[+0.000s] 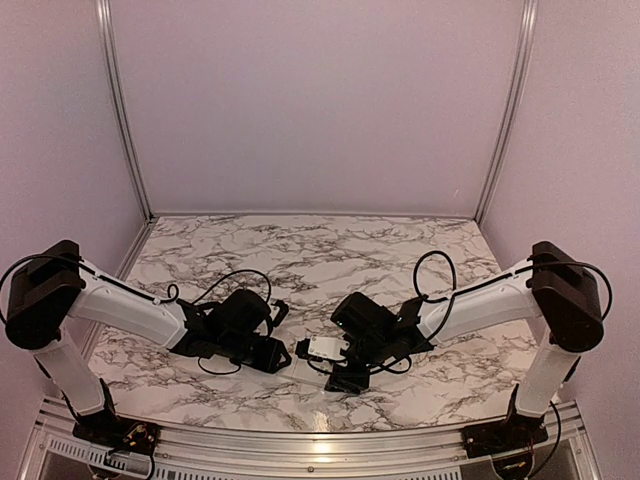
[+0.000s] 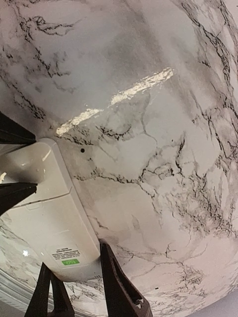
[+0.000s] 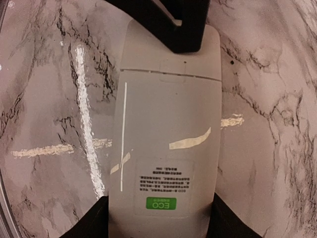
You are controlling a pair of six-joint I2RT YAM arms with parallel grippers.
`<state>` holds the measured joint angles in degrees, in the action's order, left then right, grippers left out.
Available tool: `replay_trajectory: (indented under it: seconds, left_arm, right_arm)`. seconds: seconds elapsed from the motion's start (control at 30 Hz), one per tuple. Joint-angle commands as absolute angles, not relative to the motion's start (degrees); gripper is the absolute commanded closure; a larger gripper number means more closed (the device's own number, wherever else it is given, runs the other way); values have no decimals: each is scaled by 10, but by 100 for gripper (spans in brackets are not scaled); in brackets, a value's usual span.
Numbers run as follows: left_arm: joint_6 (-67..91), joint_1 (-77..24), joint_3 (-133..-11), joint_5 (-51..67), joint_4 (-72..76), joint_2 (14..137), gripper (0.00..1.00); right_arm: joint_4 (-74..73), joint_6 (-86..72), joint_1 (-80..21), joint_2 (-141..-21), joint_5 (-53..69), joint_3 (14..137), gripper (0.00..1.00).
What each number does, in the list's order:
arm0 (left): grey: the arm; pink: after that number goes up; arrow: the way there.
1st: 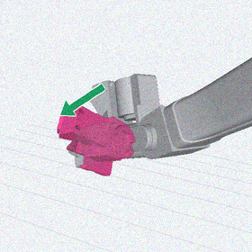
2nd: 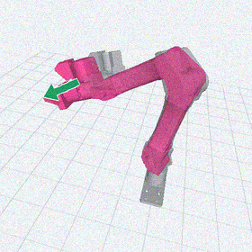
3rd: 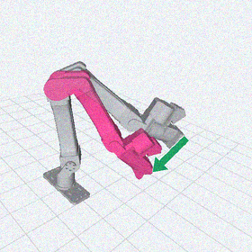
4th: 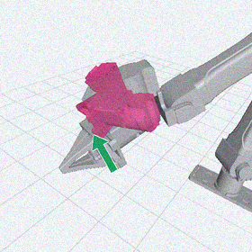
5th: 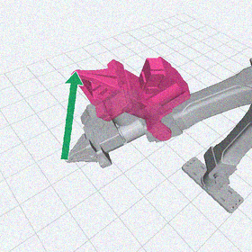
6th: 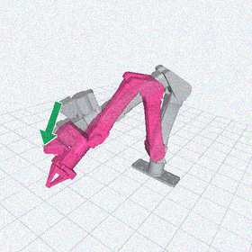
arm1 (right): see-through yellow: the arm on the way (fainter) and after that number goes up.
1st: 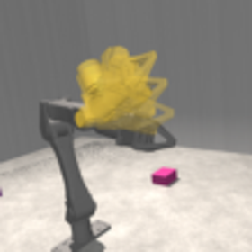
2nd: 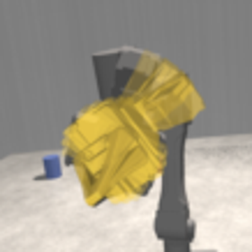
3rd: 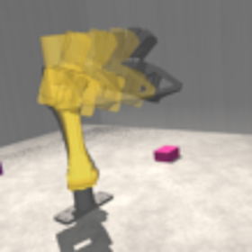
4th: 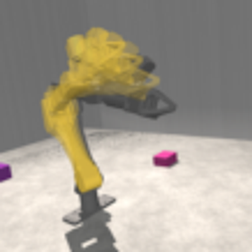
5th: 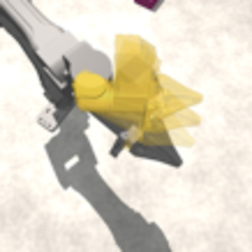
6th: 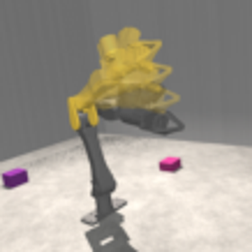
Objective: Load the batteries into the remote control
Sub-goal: Press the battery cover on the remote control.
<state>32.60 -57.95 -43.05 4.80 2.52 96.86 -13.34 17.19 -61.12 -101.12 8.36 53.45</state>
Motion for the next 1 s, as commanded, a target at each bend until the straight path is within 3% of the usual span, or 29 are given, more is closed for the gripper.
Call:
replay_trajectory:
  seconds: [0.0, 0.17, 0.37, 0.67, 0.73, 0.8, 0.87, 0.97]
  left_arm:
    - [315, -606, -410, 33, -74, 1033, 74]
    - [333, -611, -396, 70, -54, 1030, 80]
    - [382, -617, -366, 181, 24, 1019, 85]
    - [414, -635, -359, 207, 57, 1020, 84]
    - [416, -624, -355, 194, 54, 1006, 80]
    - [413, -605, -349, 185, 51, 980, 76]
    - [409, -584, -339, 170, 49, 950, 70]
    - [391, -556, -341, 153, 28, 907, 58]
  right_arm:
    - [-145, 175, -604, -1025, 65, 542, 42]
    - [-142, 172, -602, -1028, 66, 543, 53]
    - [-141, 159, -603, -1042, 89, 551, 77]
    - [-127, 153, -604, -1047, 90, 554, 87]
    - [-128, 154, -604, -1042, 80, 552, 79]
    - [-129, 153, -602, -1034, 70, 546, 59]
    - [-127, 151, -601, -1023, 57, 537, 45]
    - [-125, 148, -598, -1006, 42, 526, 32]
